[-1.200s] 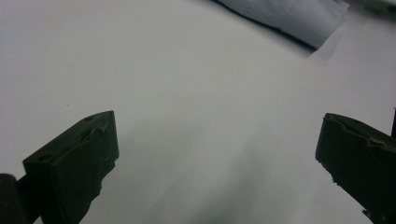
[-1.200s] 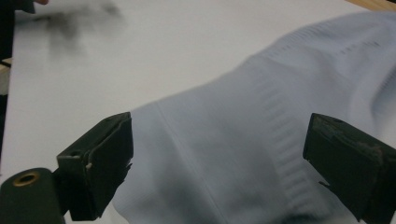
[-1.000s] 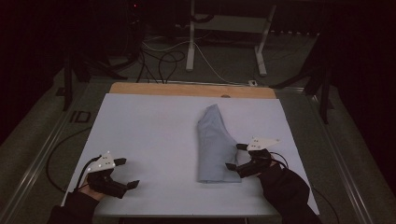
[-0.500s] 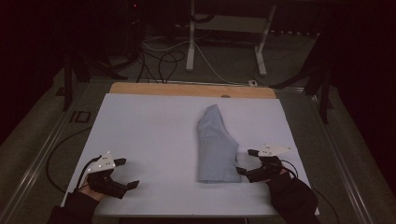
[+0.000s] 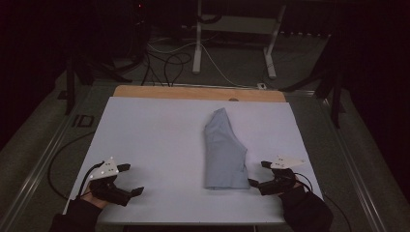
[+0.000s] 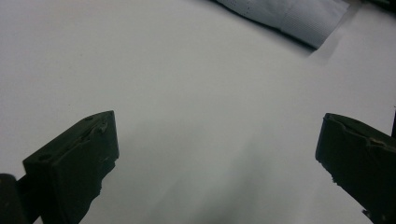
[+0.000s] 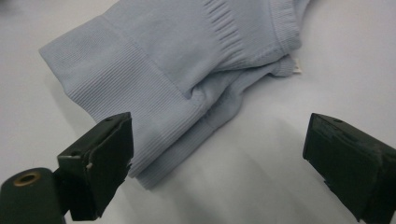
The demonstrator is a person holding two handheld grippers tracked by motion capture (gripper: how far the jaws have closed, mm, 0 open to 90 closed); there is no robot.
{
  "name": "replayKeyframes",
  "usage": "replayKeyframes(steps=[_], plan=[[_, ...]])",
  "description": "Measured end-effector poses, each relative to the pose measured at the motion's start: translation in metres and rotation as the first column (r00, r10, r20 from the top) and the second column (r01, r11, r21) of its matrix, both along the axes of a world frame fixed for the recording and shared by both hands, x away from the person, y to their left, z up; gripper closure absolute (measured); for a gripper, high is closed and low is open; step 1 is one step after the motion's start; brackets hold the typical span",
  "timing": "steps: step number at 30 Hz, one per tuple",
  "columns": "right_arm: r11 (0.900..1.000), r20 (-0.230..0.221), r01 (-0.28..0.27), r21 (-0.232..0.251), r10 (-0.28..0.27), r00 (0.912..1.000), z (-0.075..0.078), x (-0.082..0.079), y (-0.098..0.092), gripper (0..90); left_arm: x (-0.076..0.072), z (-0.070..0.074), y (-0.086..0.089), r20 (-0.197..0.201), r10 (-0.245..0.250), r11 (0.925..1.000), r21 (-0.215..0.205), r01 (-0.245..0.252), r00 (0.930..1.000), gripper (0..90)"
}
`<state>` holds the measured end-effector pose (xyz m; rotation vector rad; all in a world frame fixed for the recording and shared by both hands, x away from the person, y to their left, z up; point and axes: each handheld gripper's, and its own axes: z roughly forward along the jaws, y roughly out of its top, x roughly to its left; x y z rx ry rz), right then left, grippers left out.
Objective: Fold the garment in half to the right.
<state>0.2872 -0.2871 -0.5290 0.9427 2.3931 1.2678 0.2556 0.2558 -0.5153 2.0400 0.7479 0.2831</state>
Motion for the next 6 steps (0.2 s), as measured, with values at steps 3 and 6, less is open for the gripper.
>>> replayKeyframes(steps=[3, 6], plan=[[1.0, -0.005, 0.005, 0.005, -0.005, 1.0, -0.0005, 0.0009, -0.0013, 8.8, -0.0003, -0.0008, -0.0007, -0.003, -0.006, 1.0, 0.005, 0.006, 1.0, 0.5], [1.0, -0.005, 0.003, 0.01, -0.003, 1.0, -0.0012, 0.0013, -0.0006, 8.8, -0.0003, -0.001, -0.0007, -0.003, -0.003, 1.0, 0.006, 0.003, 1.0, 0.5]])
